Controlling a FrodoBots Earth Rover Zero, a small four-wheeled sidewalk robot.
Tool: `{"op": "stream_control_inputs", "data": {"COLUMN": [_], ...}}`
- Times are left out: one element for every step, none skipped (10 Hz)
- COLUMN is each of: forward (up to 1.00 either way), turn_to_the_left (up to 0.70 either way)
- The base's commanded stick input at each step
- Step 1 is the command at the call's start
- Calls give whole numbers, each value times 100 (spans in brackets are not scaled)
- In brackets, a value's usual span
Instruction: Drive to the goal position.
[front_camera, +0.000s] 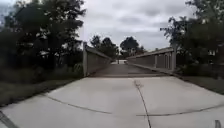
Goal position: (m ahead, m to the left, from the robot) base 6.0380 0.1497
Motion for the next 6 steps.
{"op": "stream_control_inputs", "data": {"forward": [85, 85, 85, 85, 85, 85], "turn_to_the_left": [0, 0, 0, 0, 0, 0]}}
